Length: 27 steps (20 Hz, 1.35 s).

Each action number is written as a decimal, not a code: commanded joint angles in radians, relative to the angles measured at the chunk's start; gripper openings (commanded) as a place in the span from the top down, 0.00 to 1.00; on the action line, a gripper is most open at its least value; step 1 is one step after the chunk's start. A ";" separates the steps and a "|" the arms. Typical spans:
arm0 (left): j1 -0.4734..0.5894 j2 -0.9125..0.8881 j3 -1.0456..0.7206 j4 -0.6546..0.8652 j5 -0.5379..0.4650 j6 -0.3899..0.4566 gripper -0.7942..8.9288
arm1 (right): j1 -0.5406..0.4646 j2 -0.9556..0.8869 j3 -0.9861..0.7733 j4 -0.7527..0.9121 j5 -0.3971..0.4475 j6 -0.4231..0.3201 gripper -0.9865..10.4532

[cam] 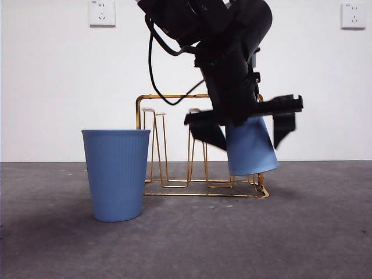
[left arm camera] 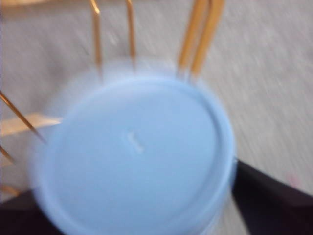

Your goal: Pick up cup 1,put cup 1 in the cup rack,pick up cup 2,put cup 2 in the cup rack

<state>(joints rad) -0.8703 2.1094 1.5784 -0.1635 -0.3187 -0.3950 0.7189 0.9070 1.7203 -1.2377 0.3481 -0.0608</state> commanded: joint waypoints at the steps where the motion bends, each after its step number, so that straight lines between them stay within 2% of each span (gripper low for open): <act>1: 0.000 0.019 -0.010 -0.028 0.012 -0.024 0.39 | 0.000 0.000 -0.003 0.003 -0.001 -0.004 0.75; 6: -0.001 0.018 -0.004 -0.087 0.014 -0.024 0.39 | 0.000 0.000 -0.003 0.003 -0.001 -0.004 0.75; 10: -0.001 0.009 -0.004 -0.132 0.084 -0.029 0.40 | 0.000 0.000 -0.003 0.004 0.000 -0.015 0.75; 17: -0.001 -0.041 -0.003 -0.242 0.124 -0.058 0.40 | 0.000 0.000 -0.003 0.004 0.000 -0.019 0.75; 21: -0.002 -0.090 -0.003 -0.315 0.193 -0.084 0.40 | 0.000 0.000 -0.003 0.005 0.000 -0.020 0.75; 25: -0.002 -0.140 -0.003 -0.397 0.324 -0.119 0.40 | 0.000 0.000 -0.003 0.004 0.000 -0.020 0.75; 27: -0.002 -0.169 -0.003 -0.460 0.353 -0.118 0.40 | 0.000 0.000 -0.003 0.003 -0.001 -0.019 0.75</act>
<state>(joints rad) -0.8722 1.9442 1.5764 -0.6292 0.0284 -0.5026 0.7189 0.9070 1.7203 -1.2381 0.3481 -0.0761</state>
